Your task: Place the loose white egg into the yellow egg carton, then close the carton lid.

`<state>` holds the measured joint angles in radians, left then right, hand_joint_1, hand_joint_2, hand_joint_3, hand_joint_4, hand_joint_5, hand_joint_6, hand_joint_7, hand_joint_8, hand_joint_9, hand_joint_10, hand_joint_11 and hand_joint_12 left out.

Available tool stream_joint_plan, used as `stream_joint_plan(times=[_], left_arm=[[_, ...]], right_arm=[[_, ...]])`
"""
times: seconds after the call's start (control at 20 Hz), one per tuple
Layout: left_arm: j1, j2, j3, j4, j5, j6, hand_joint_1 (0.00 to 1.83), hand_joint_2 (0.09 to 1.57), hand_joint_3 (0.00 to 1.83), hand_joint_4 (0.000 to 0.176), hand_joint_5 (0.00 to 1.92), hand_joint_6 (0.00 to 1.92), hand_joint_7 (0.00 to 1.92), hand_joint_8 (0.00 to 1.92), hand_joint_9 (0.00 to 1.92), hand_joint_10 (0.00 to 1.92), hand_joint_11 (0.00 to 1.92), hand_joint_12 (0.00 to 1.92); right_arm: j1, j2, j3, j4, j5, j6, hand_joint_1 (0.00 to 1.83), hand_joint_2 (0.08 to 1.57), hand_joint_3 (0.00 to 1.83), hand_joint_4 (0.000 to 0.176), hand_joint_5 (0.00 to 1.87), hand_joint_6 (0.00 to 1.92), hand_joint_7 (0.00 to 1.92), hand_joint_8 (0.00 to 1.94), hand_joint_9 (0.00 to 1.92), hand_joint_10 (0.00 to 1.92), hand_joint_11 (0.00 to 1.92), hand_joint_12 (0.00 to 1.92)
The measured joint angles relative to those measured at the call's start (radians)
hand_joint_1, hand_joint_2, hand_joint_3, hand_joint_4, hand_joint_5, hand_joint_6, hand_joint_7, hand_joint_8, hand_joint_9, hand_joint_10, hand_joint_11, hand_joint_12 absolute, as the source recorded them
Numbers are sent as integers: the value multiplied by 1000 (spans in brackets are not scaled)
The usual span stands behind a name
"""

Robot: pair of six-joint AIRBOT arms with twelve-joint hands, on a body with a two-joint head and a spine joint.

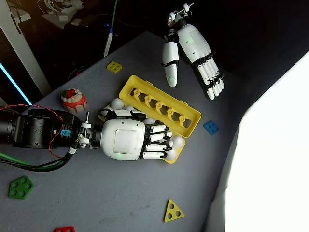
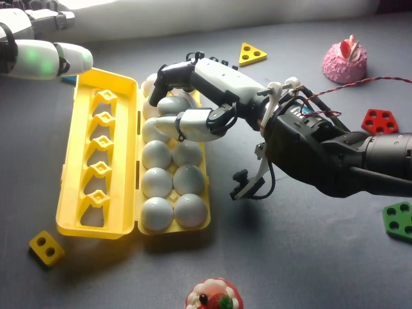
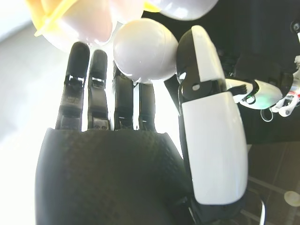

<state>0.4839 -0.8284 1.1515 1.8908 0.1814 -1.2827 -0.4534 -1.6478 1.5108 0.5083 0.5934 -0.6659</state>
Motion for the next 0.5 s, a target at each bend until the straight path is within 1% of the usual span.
stream_joint_plan(times=[0.2,0.3,0.35,0.4,0.45,0.5], left_arm=[[0,0,-2,0,-3,0,35,1293,0,27,56,6,37,4,0,0,6,6],[0,0,-6,0,-5,0,20,1298,0,22,41,3,9,0,0,0,0,0],[0,0,-6,0,-7,0,22,1301,1,17,49,7,17,4,0,0,0,0],[0,0,-6,0,-6,0,21,1299,0,19,50,7,32,10,0,0,0,0],[0,0,-6,0,-6,0,34,1298,0,19,45,4,31,8,0,0,0,0],[0,0,-6,0,-6,0,53,1294,0,19,55,8,46,11,0,0,0,0]], right_arm=[[-1,0,0,0,1,0,1095,1199,0,0,818,1242,529,1,0,674,0,1195],[-5,0,0,-1,8,0,1065,1214,5,0,781,1291,530,1,0,685,0,1195],[-7,0,0,0,8,0,1041,1228,1,0,760,1322,532,2,0,705,0,1239],[-8,0,0,0,8,0,939,1158,0,0,601,1019,531,1,3,722,0,1279],[-8,0,0,0,8,0,908,1133,0,0,562,903,514,0,0,710,0,1288],[-8,0,0,0,10,0,848,1126,0,0,522,862,495,0,0,706,0,1295]])
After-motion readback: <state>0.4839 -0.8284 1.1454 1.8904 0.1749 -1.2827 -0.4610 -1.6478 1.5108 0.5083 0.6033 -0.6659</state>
